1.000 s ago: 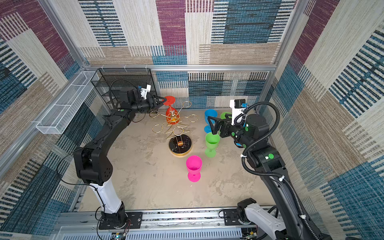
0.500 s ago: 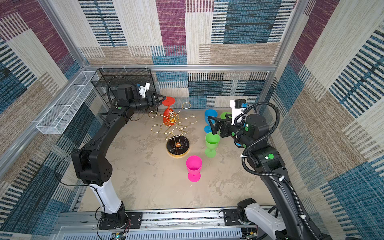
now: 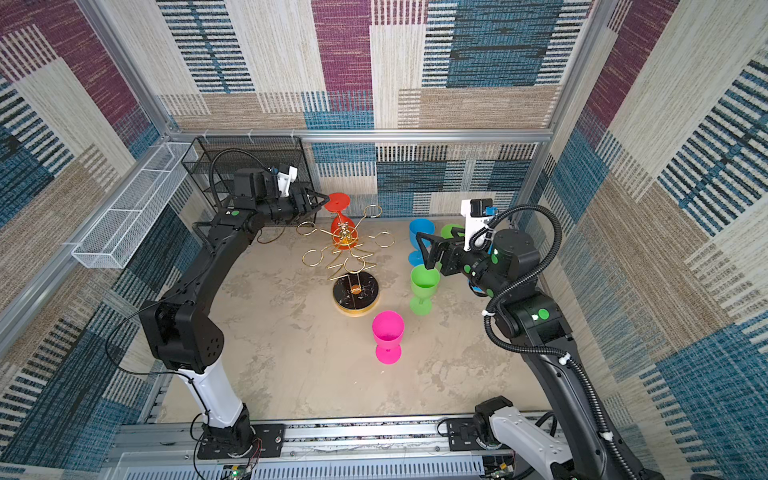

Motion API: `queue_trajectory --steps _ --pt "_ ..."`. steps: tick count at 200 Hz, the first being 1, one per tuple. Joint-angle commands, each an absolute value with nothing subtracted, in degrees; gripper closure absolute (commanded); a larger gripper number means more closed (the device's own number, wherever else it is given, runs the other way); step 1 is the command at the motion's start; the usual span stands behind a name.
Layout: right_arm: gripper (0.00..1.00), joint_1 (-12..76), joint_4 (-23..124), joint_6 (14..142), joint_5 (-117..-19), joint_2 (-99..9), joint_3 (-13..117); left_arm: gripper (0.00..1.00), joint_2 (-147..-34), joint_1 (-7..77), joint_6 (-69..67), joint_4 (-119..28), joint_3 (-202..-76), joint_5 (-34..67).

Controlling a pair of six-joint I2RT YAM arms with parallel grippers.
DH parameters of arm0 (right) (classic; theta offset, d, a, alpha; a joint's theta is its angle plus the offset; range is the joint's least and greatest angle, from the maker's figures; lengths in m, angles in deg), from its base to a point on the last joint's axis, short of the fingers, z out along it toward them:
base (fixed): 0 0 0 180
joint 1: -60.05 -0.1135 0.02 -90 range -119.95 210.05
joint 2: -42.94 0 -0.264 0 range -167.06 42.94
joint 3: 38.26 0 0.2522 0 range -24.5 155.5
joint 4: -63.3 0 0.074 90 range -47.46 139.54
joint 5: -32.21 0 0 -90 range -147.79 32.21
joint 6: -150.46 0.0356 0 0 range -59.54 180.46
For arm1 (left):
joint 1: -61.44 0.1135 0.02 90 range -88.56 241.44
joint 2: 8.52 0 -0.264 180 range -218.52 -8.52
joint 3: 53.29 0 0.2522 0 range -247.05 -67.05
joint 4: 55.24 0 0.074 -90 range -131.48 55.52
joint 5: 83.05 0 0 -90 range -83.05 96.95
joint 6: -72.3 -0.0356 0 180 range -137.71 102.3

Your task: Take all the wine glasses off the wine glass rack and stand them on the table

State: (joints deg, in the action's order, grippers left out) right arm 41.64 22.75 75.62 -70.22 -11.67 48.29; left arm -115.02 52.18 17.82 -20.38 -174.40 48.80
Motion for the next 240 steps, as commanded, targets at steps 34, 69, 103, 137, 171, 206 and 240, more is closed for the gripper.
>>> queue_trajectory --steps 34,69,103,137,171,206,240 --pt "0.01 41.68 24.58 76.05 -69.73 -11.35 48.01 0.44 -115.2 52.11 15.6 -20.19 -174.87 48.27" --pt "0.01 41.6 24.75 76.06 -69.78 -11.43 47.92 0.52 -115.56 51.94 14.15 -19.69 -175.07 48.4" --pt "0.01 41.68 24.75 76.1 -69.78 -11.52 48.05 0.52 -115.93 51.86 12.85 -18.83 -175.03 48.1" --pt "0.01 41.61 24.75 76.1 -69.92 -11.82 48.27 0.58 -116.63 51.86 12.58 -18.29 -175.31 48.23" --pt "0.01 41.65 25.01 76.19 -69.97 -11.85 48.36 0.67 -116.73 51.86 12.78 -18.35 -175.6 48.35" --pt "0.01 41.63 25.02 76.14 -70.01 -11.96 48.36 0.77 -116.83 51.86 12.97 -18.36 -175.77 48.35" --pt "0.01 41.65 25.02 76.18 -70.01 -11.91 48.45 0.83 -116.77 51.86 13.64 -18.52 -175.84 48.52"
